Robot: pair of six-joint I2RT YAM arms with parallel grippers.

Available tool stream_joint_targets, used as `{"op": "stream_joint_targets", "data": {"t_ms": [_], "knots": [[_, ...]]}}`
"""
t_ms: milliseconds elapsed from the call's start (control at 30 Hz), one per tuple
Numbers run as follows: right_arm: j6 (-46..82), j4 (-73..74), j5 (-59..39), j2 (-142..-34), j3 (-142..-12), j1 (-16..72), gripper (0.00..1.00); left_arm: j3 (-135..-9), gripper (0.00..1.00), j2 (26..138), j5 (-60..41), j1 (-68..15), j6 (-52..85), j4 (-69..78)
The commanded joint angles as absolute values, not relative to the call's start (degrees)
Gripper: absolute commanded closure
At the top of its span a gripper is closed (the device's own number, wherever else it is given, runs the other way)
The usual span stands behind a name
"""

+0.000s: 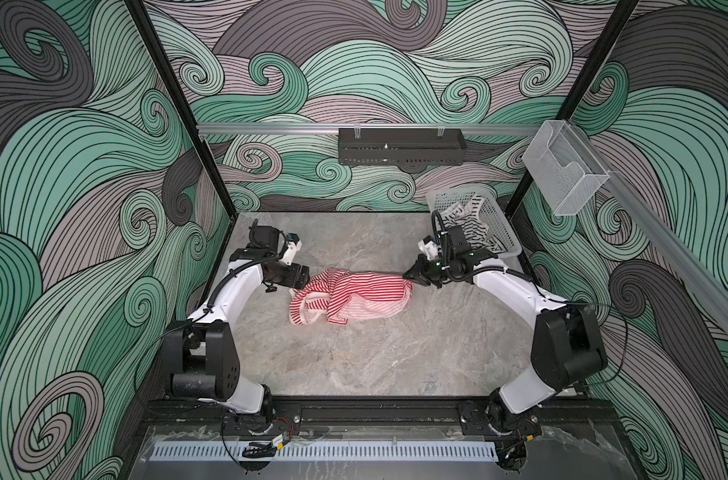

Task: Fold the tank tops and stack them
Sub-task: 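Lower the tank top onto the table while the left gripper grasps its other edge, then lift the tank top high with both grippers, stretching it between them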

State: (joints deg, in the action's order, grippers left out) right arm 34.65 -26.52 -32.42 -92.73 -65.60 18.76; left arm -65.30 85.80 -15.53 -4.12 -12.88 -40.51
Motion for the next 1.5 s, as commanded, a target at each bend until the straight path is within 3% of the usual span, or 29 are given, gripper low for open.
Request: {"op": "stream_joint_targets", "data": {"t_ms": [0, 400, 633, 833, 1167, 1300, 1467], "knots": [[31.7, -26.1, -27.2, -91.5, -63.6, 16.6, 1.0, -63.4, 0.12, 87.0, -21.8, -9.0, -19.1, -46.7], [30.6, -29.2, -24.0, -93.1, -61.7, 16.3, 1.0, -62.5, 0.14, 93.0, -16.9, -19.3, -21.8, -47.9], [30.5, -29.9, -24.4, -92.3, -62.6, 16.3, 1.0, -63.7, 0.35, 96.5, -15.5, -19.8, -20.3, -46.2], [30.6, -30.4, -24.3, -91.2, -62.7, 16.3, 1.0, -63.5, 0.39, 98.3, -16.0, -19.8, -19.4, -44.0], [31.1, -29.7, -24.6, -90.1, -61.4, 16.2, 1.0, -64.7, 0.58, 100.2, -17.7, -19.4, -18.6, -42.8], [31.5, -29.0, -24.5, -89.9, -60.9, 16.3, 1.0, -65.2, 0.6, 101.4, -17.8, -19.2, -18.7, -42.8], [31.6, -29.0, -24.5, -89.6, -60.9, 16.3, 1.0, -65.7, 0.87, 101.9, -18.5, -19.1, -18.8, -43.5]]}}
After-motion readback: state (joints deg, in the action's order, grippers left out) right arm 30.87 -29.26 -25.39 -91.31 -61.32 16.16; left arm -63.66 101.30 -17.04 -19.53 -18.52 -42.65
